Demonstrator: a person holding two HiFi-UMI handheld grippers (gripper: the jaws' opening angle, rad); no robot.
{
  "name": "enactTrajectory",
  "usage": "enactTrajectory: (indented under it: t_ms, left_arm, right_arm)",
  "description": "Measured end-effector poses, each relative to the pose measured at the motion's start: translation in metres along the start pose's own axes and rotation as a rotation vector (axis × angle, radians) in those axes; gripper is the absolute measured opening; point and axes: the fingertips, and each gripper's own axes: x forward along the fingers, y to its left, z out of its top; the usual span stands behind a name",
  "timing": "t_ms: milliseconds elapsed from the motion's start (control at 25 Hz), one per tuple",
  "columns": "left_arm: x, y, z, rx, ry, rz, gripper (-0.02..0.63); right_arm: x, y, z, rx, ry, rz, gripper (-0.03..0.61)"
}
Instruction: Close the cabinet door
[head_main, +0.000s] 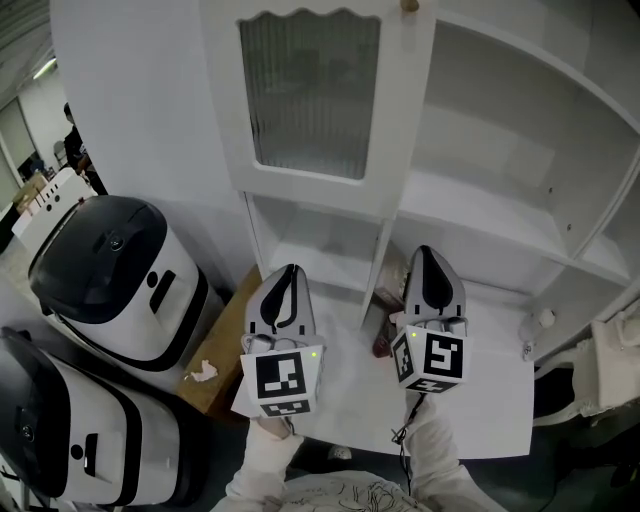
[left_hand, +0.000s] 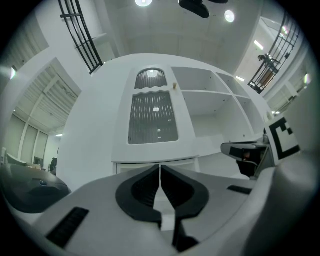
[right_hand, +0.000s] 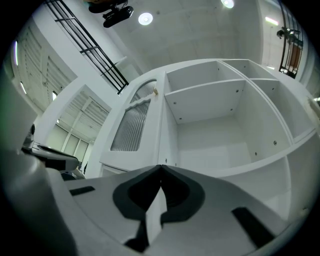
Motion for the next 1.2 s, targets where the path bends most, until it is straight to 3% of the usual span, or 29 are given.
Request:
enactTrajectory:
  t_ms: [1200]
  left_arm:
    - [0.006, -0.015, 0.006, 0.000, -0.014, -0.024, 0.012]
  right_arm:
    - [-0.007, -0.005, 0.000, 0.021, -0.005, -0.001, 0.003]
